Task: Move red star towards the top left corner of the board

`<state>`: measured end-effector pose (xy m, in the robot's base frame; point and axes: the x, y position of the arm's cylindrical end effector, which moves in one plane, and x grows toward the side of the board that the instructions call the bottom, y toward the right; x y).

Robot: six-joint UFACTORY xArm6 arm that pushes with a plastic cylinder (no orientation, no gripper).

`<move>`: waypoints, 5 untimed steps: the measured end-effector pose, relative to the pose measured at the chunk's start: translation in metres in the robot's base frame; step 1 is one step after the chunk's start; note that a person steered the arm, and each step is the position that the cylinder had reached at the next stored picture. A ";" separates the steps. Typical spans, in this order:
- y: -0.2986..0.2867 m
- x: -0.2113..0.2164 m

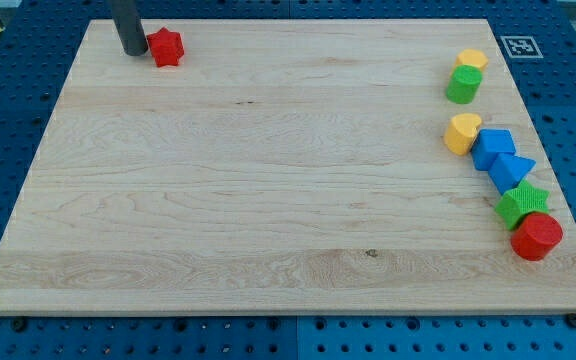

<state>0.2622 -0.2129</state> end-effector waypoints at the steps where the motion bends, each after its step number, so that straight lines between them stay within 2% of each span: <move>1: 0.023 0.037; 2: 0.043 0.052; 4: 0.052 0.018; 5: 0.051 0.018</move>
